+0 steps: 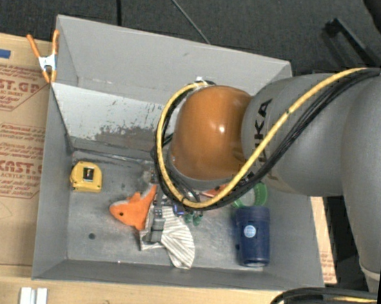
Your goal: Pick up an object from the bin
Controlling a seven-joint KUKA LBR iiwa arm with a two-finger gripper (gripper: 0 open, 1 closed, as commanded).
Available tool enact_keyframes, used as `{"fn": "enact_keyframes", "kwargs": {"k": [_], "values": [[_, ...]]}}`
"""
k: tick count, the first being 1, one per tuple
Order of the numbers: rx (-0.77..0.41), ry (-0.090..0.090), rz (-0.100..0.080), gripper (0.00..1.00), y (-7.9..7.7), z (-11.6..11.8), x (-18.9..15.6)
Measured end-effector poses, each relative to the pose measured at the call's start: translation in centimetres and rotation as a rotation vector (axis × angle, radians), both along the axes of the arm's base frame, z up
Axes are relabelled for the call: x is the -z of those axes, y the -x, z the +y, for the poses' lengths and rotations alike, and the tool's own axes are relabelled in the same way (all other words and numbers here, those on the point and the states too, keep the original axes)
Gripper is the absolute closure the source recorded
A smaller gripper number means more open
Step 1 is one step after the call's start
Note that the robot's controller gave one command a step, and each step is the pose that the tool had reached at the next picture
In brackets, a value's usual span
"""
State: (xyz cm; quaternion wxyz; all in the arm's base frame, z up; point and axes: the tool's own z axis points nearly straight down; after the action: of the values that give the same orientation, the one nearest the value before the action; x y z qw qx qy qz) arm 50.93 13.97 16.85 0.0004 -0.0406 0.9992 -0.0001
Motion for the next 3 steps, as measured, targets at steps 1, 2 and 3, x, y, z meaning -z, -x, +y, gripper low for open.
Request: {"fn": "enact_keyframes", "kwargs": {"k": [1,2,3], "values": [[-0.044,-0.001,-0.001,0.00,0.3,0.1,0.2],[-0.093,0.001,0.009,0.00,2.1,-0.6,-3.4],[-0.127,-0.004,-0.017,0.00,-0.6,-0.7,-2.2]]}}
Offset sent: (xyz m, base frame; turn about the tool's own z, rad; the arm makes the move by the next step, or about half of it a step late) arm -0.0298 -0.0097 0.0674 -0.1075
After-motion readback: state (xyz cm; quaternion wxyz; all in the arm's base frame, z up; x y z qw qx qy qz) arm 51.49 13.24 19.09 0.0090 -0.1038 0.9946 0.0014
